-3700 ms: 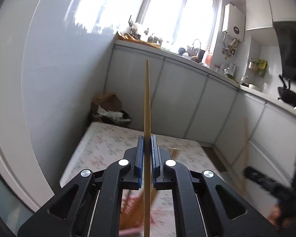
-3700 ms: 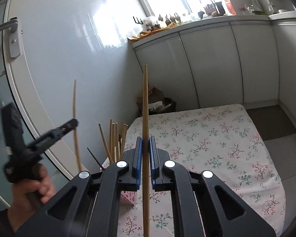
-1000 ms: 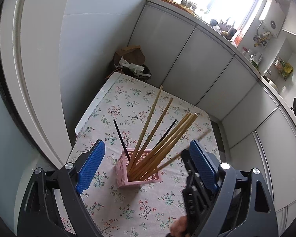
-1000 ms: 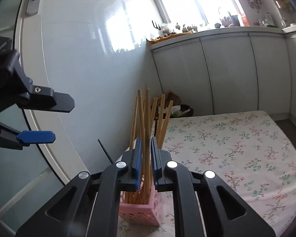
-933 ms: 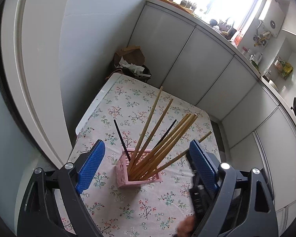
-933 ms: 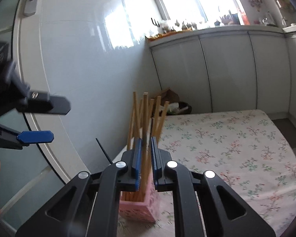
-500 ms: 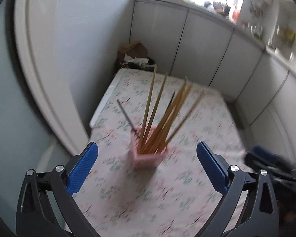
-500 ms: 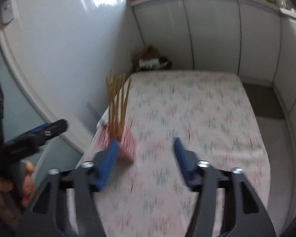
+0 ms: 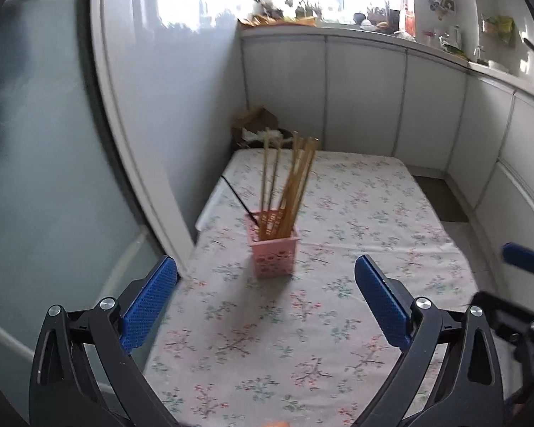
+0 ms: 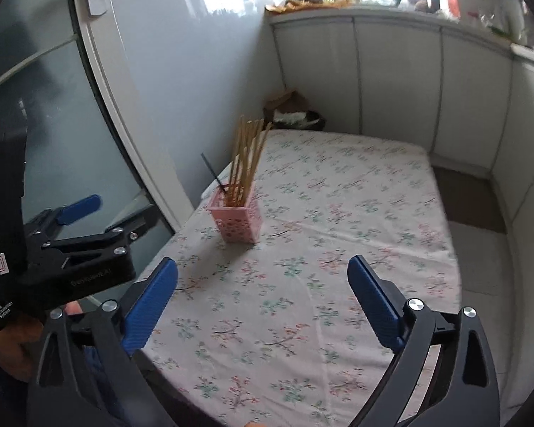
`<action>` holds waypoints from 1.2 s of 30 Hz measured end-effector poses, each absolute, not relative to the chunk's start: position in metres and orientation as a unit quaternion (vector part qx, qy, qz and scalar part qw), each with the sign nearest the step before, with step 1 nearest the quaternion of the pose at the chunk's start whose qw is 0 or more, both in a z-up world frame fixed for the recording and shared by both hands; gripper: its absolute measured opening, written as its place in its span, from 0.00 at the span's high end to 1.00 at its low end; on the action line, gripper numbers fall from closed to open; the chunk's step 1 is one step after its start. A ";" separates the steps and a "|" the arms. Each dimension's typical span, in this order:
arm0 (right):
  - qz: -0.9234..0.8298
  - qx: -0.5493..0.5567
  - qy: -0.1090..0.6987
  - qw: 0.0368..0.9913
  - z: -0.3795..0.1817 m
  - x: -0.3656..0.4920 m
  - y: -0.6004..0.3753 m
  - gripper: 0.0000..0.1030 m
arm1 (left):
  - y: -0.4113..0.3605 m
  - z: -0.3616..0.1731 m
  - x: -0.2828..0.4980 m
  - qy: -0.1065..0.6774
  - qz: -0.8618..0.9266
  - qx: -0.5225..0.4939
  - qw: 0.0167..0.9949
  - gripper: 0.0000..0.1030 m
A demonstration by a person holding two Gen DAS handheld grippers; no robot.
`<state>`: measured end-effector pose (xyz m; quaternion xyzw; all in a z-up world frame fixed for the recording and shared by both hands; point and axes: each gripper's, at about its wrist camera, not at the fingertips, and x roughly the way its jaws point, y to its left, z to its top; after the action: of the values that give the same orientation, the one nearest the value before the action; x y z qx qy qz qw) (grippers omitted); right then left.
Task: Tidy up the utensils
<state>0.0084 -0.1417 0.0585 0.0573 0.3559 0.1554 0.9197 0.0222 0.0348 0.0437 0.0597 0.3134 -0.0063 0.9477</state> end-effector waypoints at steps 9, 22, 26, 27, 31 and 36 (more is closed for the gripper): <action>0.144 0.034 0.363 0.920 0.046 0.007 -0.140 0.07 | 0.028 0.045 0.014 0.304 -0.007 0.075 0.950 0.07; 0.092 0.038 0.348 0.932 0.049 0.009 -0.145 0.06 | 0.036 0.043 0.016 0.314 -0.019 0.058 0.947 0.07; 0.089 0.041 0.349 0.932 0.047 0.009 -0.145 0.06 | 0.035 0.043 0.016 0.317 -0.022 0.055 0.947 0.07; 0.088 0.040 0.349 0.932 0.047 0.009 -0.146 0.06 | 0.035 0.043 0.017 0.317 -0.022 0.055 0.947 0.07; 0.086 0.035 0.347 0.933 0.048 0.008 -0.145 0.06 | 0.033 0.042 0.017 0.318 -0.025 0.057 0.946 0.07; 0.085 0.035 0.347 0.933 0.048 0.008 -0.144 0.06 | 0.032 0.042 0.017 0.318 -0.026 0.056 0.946 0.07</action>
<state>0.0080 -0.1444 0.0482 0.0347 0.3475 0.0846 0.9332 0.0171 0.0324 0.0420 0.0561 0.3178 -0.0257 0.9462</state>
